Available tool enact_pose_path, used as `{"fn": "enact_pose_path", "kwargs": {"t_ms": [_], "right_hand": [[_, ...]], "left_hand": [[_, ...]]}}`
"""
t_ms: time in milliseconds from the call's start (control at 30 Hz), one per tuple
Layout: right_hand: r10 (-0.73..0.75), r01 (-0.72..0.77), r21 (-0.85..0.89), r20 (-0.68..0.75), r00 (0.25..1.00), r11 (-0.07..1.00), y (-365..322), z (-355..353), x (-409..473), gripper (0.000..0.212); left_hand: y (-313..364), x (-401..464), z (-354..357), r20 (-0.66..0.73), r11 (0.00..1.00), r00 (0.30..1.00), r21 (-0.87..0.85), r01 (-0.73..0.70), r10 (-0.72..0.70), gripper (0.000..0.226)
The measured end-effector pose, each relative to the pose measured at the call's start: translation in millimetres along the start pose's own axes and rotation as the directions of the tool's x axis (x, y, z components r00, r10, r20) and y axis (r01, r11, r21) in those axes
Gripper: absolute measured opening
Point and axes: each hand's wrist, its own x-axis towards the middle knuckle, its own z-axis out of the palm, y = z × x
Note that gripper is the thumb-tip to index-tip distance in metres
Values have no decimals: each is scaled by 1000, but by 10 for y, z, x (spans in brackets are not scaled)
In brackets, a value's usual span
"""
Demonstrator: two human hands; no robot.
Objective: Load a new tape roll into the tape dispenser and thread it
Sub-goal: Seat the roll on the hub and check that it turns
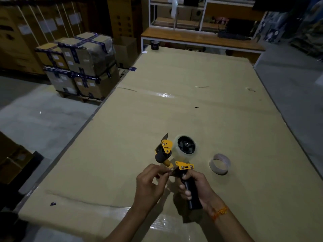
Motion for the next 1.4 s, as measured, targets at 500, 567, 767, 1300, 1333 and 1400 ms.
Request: {"fn": "enact_pose_path", "kwargs": {"t_ms": [500, 567, 767, 1300, 1333, 1400], "right_hand": [[-278, 319, -276, 178, 944, 907, 139, 276, -146, 35], [-301, 354, -315, 205, 931, 881, 139, 305, -192, 22], [-265, 337, -378, 229, 937, 862, 183, 362, -264, 33], [-603, 250, -883, -46, 796, 397, -1056, 301, -641, 62], [-679, 248, -905, -59, 732, 345, -1109, 411, -626, 63], [-743, 201, -943, -68, 666, 267, -1145, 615, -594, 59]], "left_hand": [[-92, 293, -142, 622, 436, 715, -574, 693, -319, 77], [-138, 293, -128, 613, 459, 730, -577, 676, -304, 80], [-137, 321, -186, 506, 756, 843, -476, 450, -183, 39], [-455, -55, -264, 517, 676, 735, -349, 649, -439, 36], [-460, -67, -246, 521, 677, 730, -340, 653, -442, 34], [-415, -72, -206, 518, 668, 741, -372, 645, -427, 36]]}}
